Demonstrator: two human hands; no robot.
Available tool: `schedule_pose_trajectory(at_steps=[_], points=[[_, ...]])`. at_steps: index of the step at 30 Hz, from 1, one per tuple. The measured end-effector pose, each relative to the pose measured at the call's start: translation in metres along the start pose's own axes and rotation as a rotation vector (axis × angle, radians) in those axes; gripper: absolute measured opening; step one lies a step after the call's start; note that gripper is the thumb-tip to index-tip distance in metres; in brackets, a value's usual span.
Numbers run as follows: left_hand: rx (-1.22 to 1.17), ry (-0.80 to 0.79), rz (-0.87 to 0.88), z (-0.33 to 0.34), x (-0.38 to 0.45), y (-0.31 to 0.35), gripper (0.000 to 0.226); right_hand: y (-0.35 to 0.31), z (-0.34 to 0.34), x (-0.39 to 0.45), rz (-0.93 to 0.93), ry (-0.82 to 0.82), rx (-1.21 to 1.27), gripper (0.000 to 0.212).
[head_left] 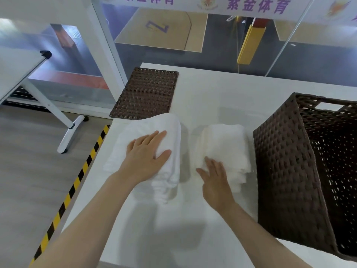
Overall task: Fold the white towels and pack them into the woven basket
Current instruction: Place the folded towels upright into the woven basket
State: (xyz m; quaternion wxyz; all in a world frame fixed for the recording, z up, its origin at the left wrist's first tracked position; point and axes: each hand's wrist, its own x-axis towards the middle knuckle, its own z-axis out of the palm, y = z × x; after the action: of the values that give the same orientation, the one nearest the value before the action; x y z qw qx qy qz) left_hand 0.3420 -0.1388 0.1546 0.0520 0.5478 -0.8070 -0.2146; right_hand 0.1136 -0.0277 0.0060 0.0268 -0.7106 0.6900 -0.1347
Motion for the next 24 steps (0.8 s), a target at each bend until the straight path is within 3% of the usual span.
schedule_pose_trajectory(at_steps=[2, 4, 7, 9, 14, 19, 24], points=[[-0.021, -0.003, 0.01, 0.004, -0.001, -0.004, 0.074, -0.029, -0.007, 0.0, 0.12, -0.081, 0.435, 0.053], [-0.05, -0.001, 0.015, 0.007, -0.003, -0.01, 0.074, -0.056, -0.006, 0.007, 0.405, -0.288, 0.837, 0.042], [-0.102, 0.019, 0.008, 0.007, -0.008, -0.018, 0.072, -0.08, 0.007, 0.023, 0.838, -0.543, 1.194, 0.037], [-0.146, 0.019, 0.012, 0.006, -0.012, -0.022, 0.071, -0.09, 0.008, 0.034, 0.99, -0.608, 1.349, 0.04], [-0.223, 0.021, 0.027, 0.004, -0.018, -0.03, 0.069, -0.106, 0.0, 0.051, 1.023, -0.596, 1.471, 0.039], [-0.308, 0.029, 0.03, -0.003, -0.021, -0.039, 0.066, -0.114, 0.001, 0.065, 1.094, -0.594, 1.543, 0.062], [-0.594, 0.062, -0.056, -0.033, -0.022, -0.052, 0.053, -0.121, -0.002, 0.071, 1.036, -0.614, 1.531, 0.058]])
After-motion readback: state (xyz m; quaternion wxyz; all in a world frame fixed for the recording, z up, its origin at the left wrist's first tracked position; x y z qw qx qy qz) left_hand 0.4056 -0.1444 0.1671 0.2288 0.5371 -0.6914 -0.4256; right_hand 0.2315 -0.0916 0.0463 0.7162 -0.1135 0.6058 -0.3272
